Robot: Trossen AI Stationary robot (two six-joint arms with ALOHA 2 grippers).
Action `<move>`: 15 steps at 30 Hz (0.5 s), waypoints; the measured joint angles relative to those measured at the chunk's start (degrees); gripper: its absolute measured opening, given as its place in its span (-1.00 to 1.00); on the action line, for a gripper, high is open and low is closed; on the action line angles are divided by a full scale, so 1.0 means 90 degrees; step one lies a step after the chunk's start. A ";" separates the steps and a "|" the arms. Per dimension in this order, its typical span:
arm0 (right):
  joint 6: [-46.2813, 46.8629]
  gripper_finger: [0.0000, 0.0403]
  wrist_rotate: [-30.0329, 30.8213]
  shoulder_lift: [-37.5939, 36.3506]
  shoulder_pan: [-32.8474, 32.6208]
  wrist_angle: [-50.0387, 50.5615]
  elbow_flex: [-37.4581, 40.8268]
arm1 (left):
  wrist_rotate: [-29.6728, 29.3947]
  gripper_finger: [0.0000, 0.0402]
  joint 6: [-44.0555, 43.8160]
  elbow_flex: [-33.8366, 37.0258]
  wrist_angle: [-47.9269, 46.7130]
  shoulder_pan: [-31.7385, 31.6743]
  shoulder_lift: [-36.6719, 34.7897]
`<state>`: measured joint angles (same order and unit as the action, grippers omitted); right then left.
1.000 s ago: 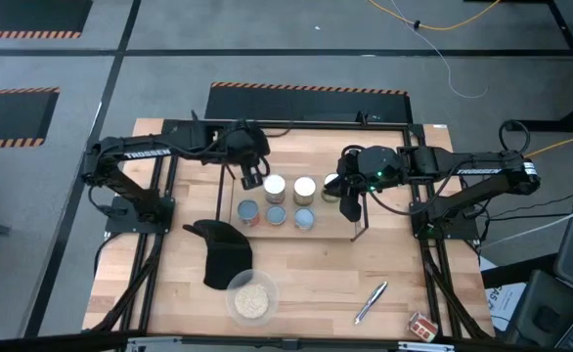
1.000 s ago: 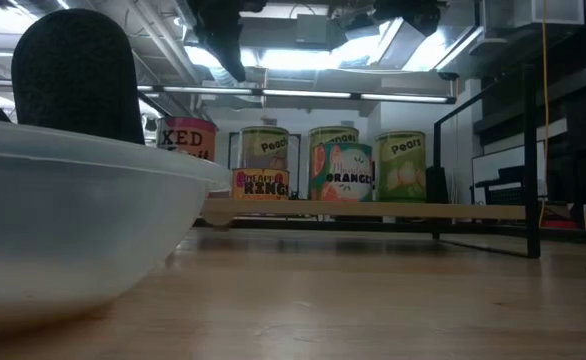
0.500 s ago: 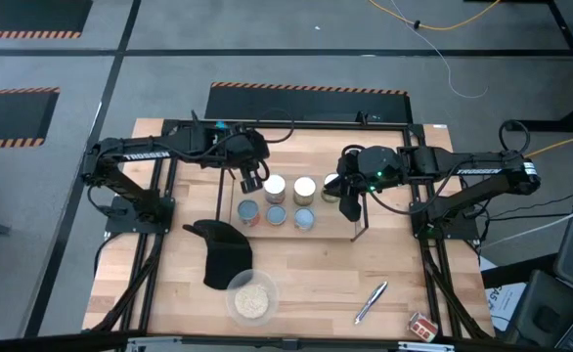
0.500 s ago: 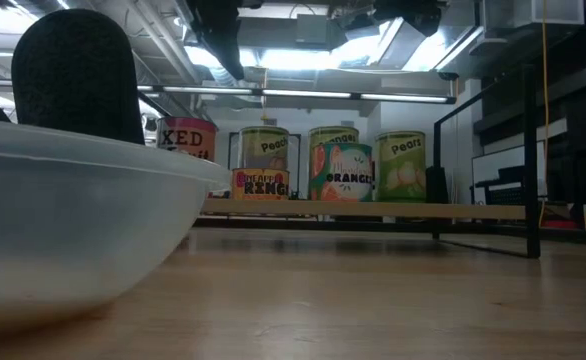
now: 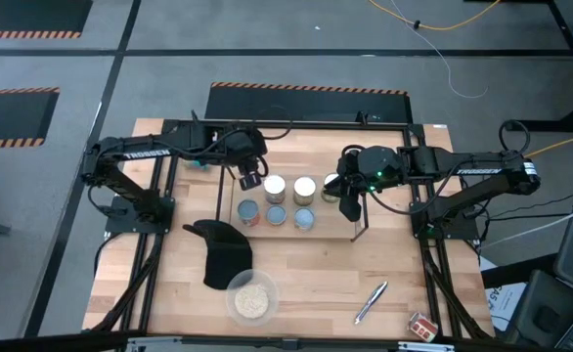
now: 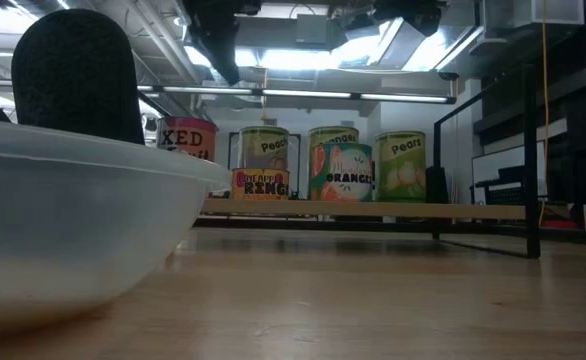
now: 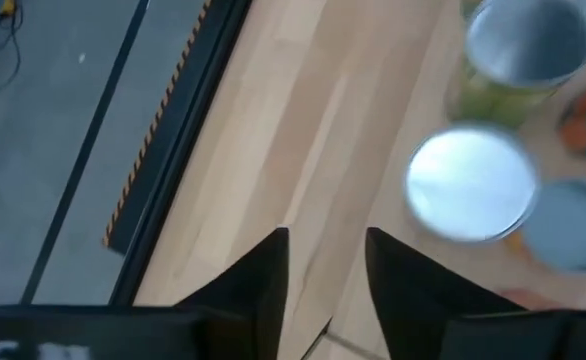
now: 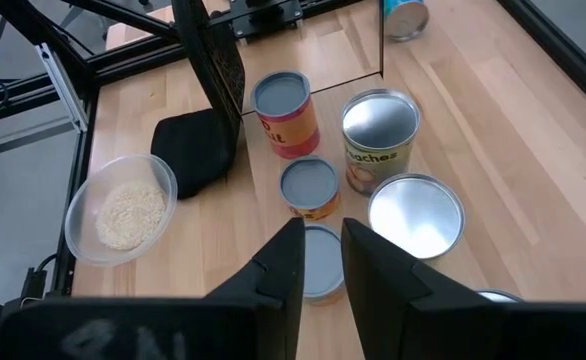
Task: Pick and place cans onto a shelf
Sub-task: Put the large canned tomatoes on the shelf
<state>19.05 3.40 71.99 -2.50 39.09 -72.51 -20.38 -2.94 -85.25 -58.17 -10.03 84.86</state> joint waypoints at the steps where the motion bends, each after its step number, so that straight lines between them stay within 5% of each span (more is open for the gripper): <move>1: -0.0002 -0.63 0.0001 0.0000 0.0000 0.0001 0.0000 | -0.0002 -0.34 0.0005 0.0000 -0.0096 -0.0041 0.0000; 15: -0.0075 -0.63 0.0002 0.0000 0.0000 0.0017 0.0000 | 0.0212 -0.30 -0.0376 -0.0003 -0.1225 -0.1115 -0.1163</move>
<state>18.37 3.42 71.99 -2.50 39.24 -72.51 -18.48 -6.32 -85.27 -69.19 -20.07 74.39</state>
